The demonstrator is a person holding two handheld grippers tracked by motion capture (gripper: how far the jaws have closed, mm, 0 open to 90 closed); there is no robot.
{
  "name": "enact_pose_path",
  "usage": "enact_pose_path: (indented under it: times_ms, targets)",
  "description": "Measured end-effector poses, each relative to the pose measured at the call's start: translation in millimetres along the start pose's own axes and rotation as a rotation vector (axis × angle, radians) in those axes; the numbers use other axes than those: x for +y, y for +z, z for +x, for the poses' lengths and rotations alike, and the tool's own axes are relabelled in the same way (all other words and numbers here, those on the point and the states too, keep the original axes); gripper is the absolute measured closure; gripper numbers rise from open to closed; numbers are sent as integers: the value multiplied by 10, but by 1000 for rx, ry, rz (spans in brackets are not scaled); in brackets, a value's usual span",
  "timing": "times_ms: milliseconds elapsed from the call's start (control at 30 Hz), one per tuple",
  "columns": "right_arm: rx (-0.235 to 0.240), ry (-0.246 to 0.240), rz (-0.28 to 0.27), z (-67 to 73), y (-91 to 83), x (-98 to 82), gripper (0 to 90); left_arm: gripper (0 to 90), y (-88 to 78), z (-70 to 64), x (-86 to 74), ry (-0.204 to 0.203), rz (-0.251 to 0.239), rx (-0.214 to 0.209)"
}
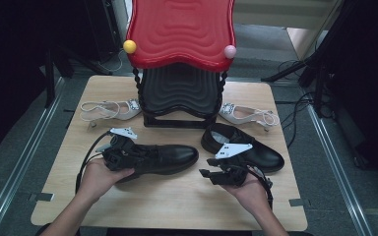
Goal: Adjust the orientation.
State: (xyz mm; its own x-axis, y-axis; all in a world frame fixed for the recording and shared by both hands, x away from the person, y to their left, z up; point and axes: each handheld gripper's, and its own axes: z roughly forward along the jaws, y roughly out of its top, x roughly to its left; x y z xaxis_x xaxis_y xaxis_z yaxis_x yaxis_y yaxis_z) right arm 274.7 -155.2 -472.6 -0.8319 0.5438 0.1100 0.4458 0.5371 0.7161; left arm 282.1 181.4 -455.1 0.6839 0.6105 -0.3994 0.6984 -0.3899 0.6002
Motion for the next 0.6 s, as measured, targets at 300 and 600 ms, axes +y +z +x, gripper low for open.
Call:
enact_pose_path:
  times_ms: [300, 600]
  targets:
    - [6, 9, -7, -4, 38, 18, 542, 828, 198, -45, -42, 0, 8, 2]
    - [7, 19, -13, -25, 69, 26, 544, 787, 260, -48, -48, 8, 1, 0]
